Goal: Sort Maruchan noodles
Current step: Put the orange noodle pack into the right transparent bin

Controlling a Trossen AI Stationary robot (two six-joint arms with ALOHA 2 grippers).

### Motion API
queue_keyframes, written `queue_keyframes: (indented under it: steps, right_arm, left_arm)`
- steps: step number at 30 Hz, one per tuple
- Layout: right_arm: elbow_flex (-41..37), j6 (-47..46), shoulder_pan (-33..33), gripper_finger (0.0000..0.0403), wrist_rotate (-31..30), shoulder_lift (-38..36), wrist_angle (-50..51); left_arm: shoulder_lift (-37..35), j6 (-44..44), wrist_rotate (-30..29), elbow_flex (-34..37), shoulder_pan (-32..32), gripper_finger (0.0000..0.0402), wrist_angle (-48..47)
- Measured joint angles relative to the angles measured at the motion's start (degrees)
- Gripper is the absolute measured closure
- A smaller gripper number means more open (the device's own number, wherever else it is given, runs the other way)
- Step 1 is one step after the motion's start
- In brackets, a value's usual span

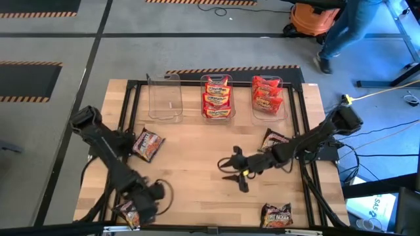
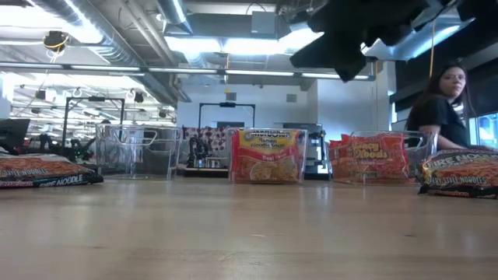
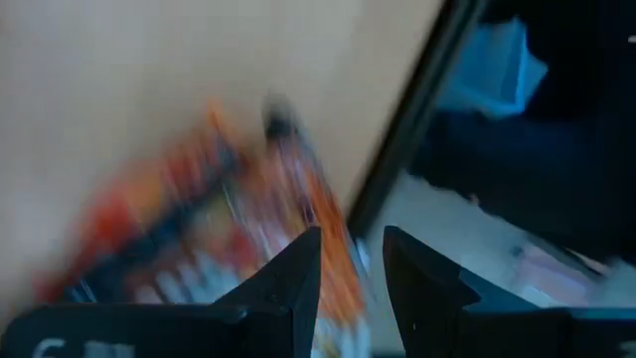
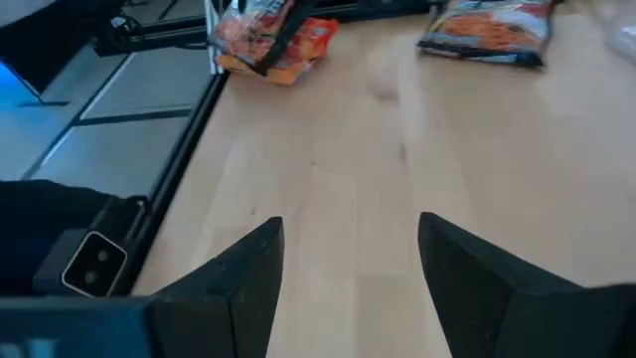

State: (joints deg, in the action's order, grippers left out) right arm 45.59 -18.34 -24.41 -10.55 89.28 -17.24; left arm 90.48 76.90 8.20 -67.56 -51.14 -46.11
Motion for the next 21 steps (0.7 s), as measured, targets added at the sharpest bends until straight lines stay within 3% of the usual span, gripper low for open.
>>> queue_keyframes:
  steps: [4, 10, 15, 21]
  right_arm:
    - [0.92, -0.90, -0.50, 0.0194, -1.00, 4.29, -2.86]
    - [1.76, -0.50, 0.33, 0.0194, -2.41, 7.53, -6.56]
    - [1.76, 0.39, 0.90, 0.0194, -3.06, 7.51, -6.72]
    - [1.76, 0.77, 0.82, 0.0194, -4.02, 7.51, -6.54]
  left_arm:
    - [0.22, 14.60, 6.28, -0.03, -5.68, 0.0296, 1.02]
    - [0.97, 28.00, 7.05, 1.04, -13.21, 0.0296, 1.00]
    - [2.73, 29.93, 11.57, 2.89, -14.34, 0.0296, 2.54]
    - [3.46, 25.89, 4.03, 3.10, -12.45, 0.0296, -0.09]
